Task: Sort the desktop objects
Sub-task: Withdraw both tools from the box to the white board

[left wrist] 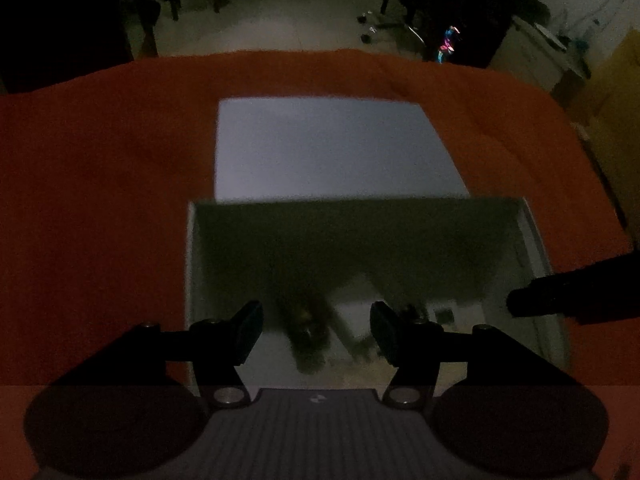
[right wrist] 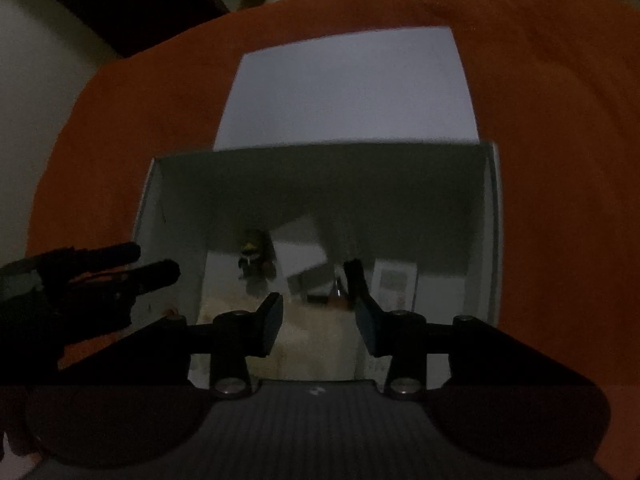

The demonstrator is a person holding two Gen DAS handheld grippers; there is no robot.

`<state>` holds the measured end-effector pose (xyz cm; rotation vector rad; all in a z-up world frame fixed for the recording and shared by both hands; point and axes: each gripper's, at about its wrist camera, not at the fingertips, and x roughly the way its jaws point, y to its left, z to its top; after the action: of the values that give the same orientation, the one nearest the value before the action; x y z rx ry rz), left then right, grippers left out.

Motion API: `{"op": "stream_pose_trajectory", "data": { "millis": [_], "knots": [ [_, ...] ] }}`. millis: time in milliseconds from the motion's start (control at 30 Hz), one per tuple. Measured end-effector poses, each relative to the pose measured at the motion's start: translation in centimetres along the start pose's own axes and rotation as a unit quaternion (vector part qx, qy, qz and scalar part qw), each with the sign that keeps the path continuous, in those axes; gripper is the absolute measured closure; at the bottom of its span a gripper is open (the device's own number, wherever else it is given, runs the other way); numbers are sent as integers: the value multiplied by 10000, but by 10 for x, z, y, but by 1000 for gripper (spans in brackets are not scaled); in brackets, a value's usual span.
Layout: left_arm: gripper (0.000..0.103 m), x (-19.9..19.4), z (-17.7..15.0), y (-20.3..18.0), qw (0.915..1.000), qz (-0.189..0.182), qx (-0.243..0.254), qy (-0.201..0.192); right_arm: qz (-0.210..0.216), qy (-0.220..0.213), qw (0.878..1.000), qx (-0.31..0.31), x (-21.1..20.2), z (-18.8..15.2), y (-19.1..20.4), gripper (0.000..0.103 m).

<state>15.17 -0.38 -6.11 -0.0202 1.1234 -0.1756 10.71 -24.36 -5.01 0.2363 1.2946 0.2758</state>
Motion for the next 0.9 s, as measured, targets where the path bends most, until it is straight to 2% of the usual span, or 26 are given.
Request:
{"op": "stream_pose_trajectory", "data": {
  "millis": [333, 533, 767, 900],
  "knots": [
    [47, 21, 66, 38, 9995, 136, -139, -244, -32, -441, 9990, 27, -7, 64, -18, 53],
    [47, 48, 90, 58, 9994, 186, -242, -148, -203, -537, 9983, -55, 2, 94, -36, 45],
    [44, 86, 114, 83, 9996, 99, -273, -59, -346, -424, 9983, -209, 27, 131, -68, 43],
    [44, 113, 124, 95, 9995, 192, -252, -59, -259, -320, 9990, -144, 47, 148, -96, 30]
  ]
}}
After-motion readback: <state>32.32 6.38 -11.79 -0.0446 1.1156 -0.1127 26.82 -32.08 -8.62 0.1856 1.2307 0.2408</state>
